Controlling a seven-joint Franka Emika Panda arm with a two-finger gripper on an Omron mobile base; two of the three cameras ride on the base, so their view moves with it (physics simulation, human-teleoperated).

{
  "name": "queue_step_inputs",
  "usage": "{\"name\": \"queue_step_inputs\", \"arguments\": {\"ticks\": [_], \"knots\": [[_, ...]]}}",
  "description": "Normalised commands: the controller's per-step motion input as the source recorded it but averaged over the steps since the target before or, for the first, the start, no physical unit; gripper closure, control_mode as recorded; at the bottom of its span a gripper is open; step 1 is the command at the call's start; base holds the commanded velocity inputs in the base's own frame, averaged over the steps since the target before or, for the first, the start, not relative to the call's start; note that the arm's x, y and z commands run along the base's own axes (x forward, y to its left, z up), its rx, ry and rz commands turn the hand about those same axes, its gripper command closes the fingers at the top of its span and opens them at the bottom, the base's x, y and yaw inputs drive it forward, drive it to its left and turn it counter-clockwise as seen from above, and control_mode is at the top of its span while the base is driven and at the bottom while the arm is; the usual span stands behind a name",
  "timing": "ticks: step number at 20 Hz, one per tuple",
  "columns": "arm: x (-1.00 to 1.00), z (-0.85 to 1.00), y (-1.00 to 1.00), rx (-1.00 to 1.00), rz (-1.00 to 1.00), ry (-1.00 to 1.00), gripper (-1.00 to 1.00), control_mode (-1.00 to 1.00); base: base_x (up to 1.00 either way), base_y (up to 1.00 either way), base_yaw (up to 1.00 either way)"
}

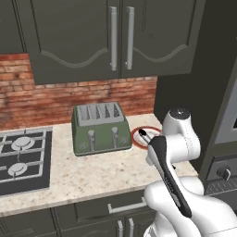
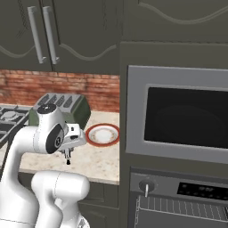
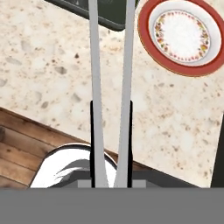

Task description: Pick up the tongs from the counter and place them near the plate next to the oven.

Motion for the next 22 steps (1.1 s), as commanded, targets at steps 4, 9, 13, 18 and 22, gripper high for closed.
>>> {"name": "queue_step_inputs", "arguments": {"ticks": [4,9,13,18,22], "knots": [[0.13,0.0,-0.02,-0.1,0.2,0.05,1.0,-1.0,0.0,0.0,0.0],[0.08,-0.12,-0.05,-0.18,0.17,0.27,1.0,-1.0,0.0,0.0,0.0],[0.22,-0.28,-0.35,-0.07,0.21,0.3,1.0,-1.0,0.0,0.0,0.0],[0.39,-0.14,-0.38,0.0,0.26,0.07,1.0,-1.0,0.0,0.0,0.0],[0.45,-0.23,-0.14,0.0,0.18,0.0,1.0,-1.0,0.0,0.0,0.0]]}}
